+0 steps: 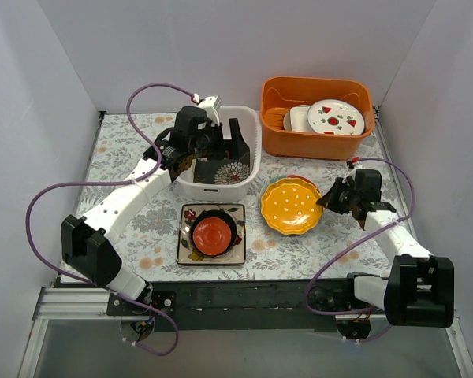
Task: Place the plates into the plastic bin on the countertop
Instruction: Pick up the plate at the center of the board.
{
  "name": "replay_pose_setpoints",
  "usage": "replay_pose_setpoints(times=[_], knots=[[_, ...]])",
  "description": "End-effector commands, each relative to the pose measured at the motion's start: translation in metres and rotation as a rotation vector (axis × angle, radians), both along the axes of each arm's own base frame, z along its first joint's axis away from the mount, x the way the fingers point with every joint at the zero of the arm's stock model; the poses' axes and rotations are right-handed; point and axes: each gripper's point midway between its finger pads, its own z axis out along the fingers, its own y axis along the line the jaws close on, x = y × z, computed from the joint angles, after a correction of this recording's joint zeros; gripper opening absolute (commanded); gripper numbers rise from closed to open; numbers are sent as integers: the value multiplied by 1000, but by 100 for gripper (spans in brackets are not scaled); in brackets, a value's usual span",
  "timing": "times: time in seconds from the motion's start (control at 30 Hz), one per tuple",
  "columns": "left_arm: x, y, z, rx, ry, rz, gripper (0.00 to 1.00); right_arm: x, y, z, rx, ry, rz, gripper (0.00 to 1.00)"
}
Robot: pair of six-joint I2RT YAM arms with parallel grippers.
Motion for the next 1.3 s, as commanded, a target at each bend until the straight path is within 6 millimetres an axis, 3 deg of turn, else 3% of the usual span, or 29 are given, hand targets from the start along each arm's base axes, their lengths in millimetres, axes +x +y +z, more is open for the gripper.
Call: replay_pose_setpoints(times=[0.0,0.57,1.27], knots=[[-11,3,28,-46,-63,-13,98,26,14,70,82,-203,40,1],[-15,-6,15,-57,-26,-60,98,23,19,121,110,-295,55,1],[-26,-32,-7,-103,62,-207,98,17,33,177,197,-418,115,1]])
